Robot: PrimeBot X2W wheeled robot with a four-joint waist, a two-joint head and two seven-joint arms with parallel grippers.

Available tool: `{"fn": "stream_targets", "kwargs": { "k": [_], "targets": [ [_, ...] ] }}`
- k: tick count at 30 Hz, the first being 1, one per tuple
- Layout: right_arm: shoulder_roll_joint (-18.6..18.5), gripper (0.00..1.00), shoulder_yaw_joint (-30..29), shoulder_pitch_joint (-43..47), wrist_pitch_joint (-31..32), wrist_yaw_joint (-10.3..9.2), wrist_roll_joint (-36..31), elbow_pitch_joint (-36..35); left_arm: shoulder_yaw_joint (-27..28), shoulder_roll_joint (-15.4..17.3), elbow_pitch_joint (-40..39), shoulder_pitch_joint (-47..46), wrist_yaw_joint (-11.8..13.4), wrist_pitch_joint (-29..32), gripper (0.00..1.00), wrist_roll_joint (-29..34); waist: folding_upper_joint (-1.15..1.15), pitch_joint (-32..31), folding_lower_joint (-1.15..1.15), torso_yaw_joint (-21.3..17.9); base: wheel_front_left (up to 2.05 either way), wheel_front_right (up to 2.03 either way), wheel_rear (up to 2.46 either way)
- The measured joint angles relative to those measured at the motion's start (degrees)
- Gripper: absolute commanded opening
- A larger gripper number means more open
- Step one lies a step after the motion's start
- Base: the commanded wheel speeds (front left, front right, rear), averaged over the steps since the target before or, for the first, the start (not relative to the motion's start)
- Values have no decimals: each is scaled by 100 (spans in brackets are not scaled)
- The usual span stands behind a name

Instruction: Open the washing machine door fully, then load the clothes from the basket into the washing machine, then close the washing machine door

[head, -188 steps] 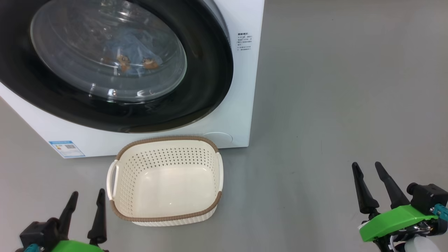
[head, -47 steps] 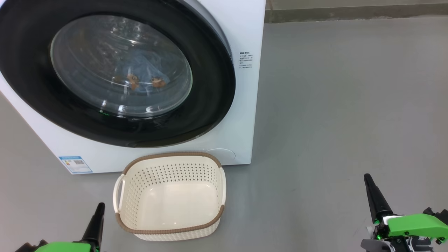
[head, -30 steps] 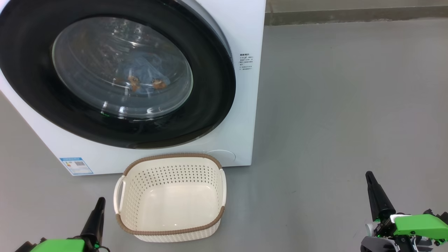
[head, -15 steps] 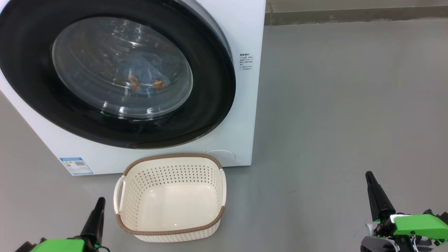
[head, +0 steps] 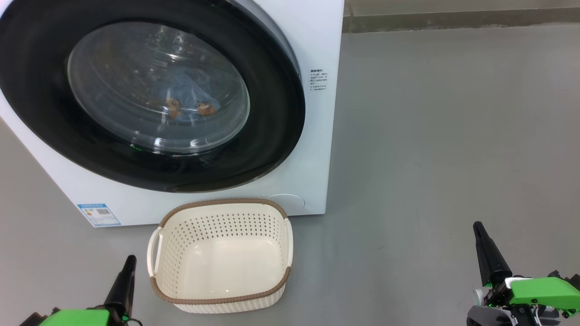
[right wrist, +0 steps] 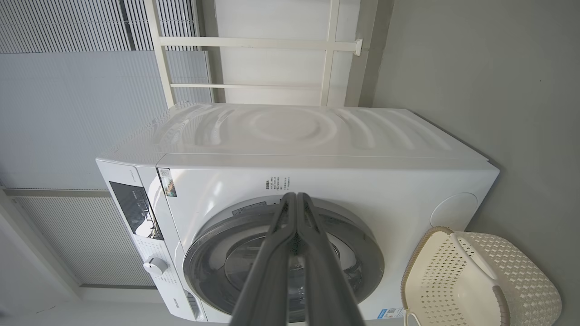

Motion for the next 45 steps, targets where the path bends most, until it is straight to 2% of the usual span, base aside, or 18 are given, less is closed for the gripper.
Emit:
{"fn": "stream_targets", "kwargs": {
  "k": [45],
  "targets": [
    [1, 0, 0, 0, 0, 0, 0, -1, 3, -3, 0, 0, 0, 0, 0, 0, 0, 0, 0, 0, 0, 0, 0]
  ]
}}
